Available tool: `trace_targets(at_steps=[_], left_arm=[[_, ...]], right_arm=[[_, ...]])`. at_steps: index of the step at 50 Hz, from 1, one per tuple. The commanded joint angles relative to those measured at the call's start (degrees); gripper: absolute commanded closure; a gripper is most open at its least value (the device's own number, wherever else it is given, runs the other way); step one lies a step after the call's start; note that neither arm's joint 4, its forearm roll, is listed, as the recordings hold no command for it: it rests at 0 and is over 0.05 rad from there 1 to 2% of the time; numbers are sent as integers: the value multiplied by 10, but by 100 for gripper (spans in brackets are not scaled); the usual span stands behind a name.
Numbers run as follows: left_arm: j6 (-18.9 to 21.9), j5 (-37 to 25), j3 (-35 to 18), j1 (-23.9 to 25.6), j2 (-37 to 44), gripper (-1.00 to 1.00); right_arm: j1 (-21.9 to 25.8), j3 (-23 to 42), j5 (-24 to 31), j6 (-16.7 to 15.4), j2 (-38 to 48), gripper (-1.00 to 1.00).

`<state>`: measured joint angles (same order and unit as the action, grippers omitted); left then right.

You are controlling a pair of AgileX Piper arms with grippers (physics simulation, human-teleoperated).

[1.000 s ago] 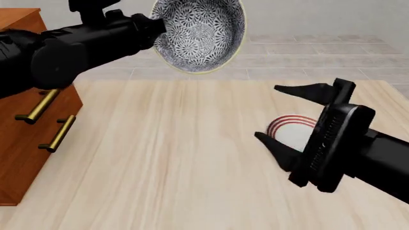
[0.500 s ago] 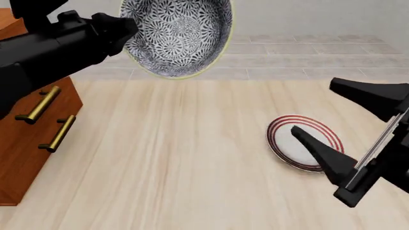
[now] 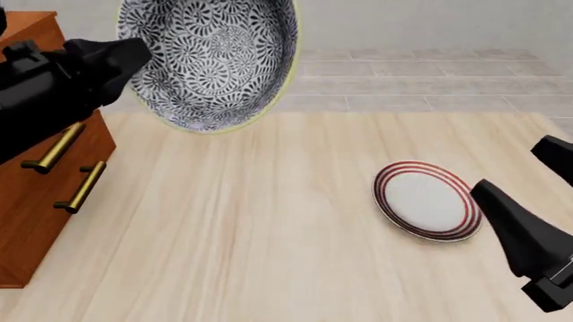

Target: Put the bowl on top of the cabinet.

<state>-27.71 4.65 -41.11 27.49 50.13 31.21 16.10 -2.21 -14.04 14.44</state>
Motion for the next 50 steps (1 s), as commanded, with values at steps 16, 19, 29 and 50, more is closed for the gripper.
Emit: trace_targets(at_steps=[16, 19, 29, 50], left_arm=[[-20, 21, 65, -31, -155, 100], [-12, 25, 65, -38, -173, 100], [-25, 26, 72, -58, -213, 100], [-34, 43, 101, -75, -244, 100]], right_arm=[[-141, -133, -10, 115, -127, -100], [-138, -140, -17, 104, -129, -100], [-162, -160, -32, 117, -112, -100], [-187, -160, -65, 136, -54, -100]])
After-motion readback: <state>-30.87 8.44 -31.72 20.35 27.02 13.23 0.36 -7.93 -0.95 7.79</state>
